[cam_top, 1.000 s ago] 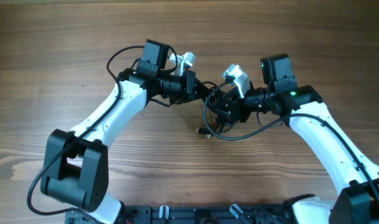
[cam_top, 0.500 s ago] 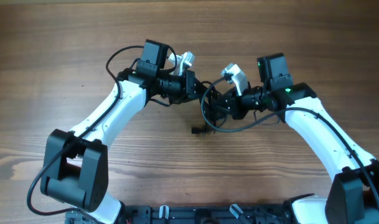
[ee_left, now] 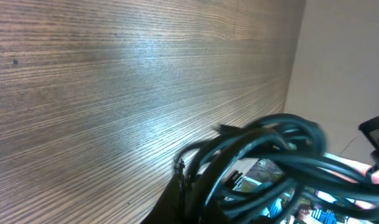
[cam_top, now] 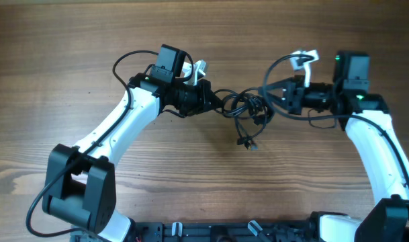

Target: Untangle cables

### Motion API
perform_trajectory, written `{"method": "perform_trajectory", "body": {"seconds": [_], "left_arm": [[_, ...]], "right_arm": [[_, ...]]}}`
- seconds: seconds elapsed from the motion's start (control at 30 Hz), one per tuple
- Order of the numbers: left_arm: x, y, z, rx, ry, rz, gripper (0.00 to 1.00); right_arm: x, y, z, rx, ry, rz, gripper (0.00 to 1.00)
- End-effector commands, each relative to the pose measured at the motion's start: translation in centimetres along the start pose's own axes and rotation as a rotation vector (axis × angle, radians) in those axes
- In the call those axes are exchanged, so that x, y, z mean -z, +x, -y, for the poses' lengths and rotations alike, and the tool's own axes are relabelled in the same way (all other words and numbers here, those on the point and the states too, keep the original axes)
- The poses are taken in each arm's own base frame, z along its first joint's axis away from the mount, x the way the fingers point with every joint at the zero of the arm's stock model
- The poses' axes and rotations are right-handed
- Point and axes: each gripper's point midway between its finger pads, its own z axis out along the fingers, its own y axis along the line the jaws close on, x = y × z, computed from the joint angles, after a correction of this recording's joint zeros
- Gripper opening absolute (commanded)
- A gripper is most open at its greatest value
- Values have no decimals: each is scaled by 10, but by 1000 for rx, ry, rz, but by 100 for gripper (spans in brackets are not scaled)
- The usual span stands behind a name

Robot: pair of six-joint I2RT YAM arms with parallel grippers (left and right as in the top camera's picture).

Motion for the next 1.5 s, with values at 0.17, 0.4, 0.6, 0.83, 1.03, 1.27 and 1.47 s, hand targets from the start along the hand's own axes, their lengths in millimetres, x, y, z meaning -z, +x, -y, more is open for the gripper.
{"method": "perform_trajectory", "body": {"seconds": [0.17, 0.4, 0.6, 0.83, 1.03, 1.27, 1.47], "left_arm": [[6, 2, -61, 91, -262, 38, 4], [7, 2, -64, 95, -279, 42, 4], [4, 1, -52, 80, -218, 33, 4], [0, -6, 1, 17, 59, 7, 4], [1, -12, 17, 12, 134, 15, 4], [3, -5, 26, 1, 188, -26, 4], [4, -2, 30, -9, 210, -42, 4]], "right_arm": [[74, -51, -31, 10, -146, 174, 4], [89, -58, 10, -152, 66, 254, 4], [25, -31, 14, -119, 143, 103, 31], [-21, 6, 23, -318, 297, -24, 44], [-28, 13, 20, -226, 298, -69, 44], [-57, 43, 22, 102, 206, -229, 44], [-77, 67, 32, 189, 141, -314, 38]]}}
